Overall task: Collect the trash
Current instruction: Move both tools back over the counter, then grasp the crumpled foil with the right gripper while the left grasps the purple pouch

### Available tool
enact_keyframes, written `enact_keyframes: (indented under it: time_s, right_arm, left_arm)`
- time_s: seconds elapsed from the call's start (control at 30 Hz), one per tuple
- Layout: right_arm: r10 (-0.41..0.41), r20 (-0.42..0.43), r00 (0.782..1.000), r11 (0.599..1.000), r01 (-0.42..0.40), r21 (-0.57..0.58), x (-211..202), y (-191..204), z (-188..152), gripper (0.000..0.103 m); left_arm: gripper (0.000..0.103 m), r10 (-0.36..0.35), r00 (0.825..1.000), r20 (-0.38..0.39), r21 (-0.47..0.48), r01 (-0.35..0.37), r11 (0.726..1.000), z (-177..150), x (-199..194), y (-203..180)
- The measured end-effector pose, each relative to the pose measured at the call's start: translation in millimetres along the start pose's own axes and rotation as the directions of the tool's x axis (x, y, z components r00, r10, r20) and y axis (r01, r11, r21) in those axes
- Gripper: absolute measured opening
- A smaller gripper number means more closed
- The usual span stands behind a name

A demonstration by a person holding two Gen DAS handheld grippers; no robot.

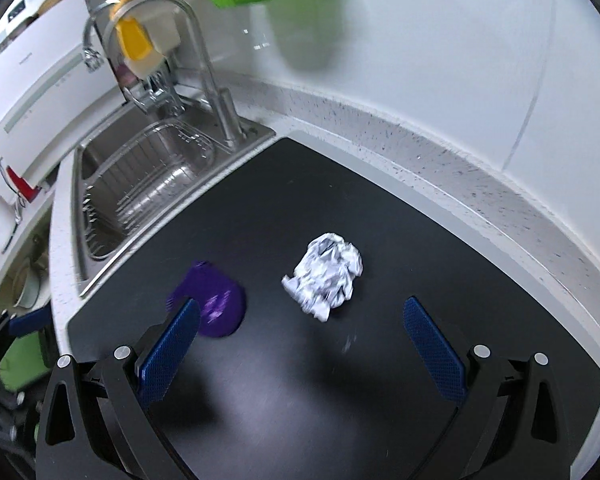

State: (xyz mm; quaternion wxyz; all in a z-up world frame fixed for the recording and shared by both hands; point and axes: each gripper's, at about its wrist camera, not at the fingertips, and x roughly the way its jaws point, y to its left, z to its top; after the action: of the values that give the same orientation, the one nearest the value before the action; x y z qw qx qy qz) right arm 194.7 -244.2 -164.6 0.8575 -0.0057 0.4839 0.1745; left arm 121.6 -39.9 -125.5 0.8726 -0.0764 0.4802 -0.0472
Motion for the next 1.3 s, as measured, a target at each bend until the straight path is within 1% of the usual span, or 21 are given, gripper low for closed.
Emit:
enact_keyframes:
  time_s: [0.2,0.3,0.5,0.53,0.57,0.6,0.7,0.8,0.97,1.1,1.3]
  right_arm:
    - [-0.020,-0.026,0.999,1.000,0.019,-0.012,40,-14,12,0.097]
    - [-0.012,-0.053,0.999,1.000,0.012,-0.003,58,-21,17,0.097]
    - [0.000,-0.077,0.997,1.000,-0.002,-0.014,72,-19,19,0.097]
    - [0.003,-0.075,0.997,1.000,-0.004,-0.015,73,-19,19,0.094]
    - [0.004,-0.076,0.997,1.000,-0.006,-0.019,73,-18,19,0.072]
    - [-0.001,-0.087,0.996,1.000,-0.001,-0.025,73,-18,19,0.048]
    - [0.005,-0.088,0.996,1.000,-0.008,-0.029,69,-17,17,0.043]
    - [0.014,-0.082,0.997,1.000,-0.016,-0.023,59,-20,16,0.042]
    - [0.020,-0.070,0.997,1.000,-0.022,-0.022,35,-27,11,0.042]
    - [0.030,-0.072,0.997,0.999,-0.032,-0.027,22,-32,5,0.042]
    - [0.029,-0.066,0.997,0.999,-0.030,-0.016,6,-45,-3,0.042]
  left_arm:
    - [0.100,0.014,1.000,-0.025,-0.019,-0.014,1.000,-2,17,2]
    - [0.100,0.020,0.999,-0.034,-0.035,-0.021,0.999,-4,22,6]
    - [0.100,0.026,0.999,-0.044,-0.057,-0.028,0.998,-6,29,12]
    - [0.100,0.025,0.999,-0.047,-0.061,-0.028,0.998,-6,30,13]
    - [0.100,0.024,0.999,-0.048,-0.063,-0.027,0.998,-6,31,13]
    - [0.100,0.022,0.999,-0.050,-0.064,-0.025,0.998,-5,33,13]
    - [0.100,0.016,0.999,-0.050,-0.058,-0.019,0.998,-2,35,9]
    - [0.100,0.006,0.999,-0.046,-0.044,-0.008,0.999,4,39,2]
    - [0.100,-0.015,0.999,-0.047,-0.011,0.015,1.000,16,57,-11]
    - [0.100,-0.007,0.999,-0.050,0.018,0.008,1.000,26,76,-22]
    - [0.100,0.025,0.997,-0.072,0.054,-0.021,0.998,36,109,-33]
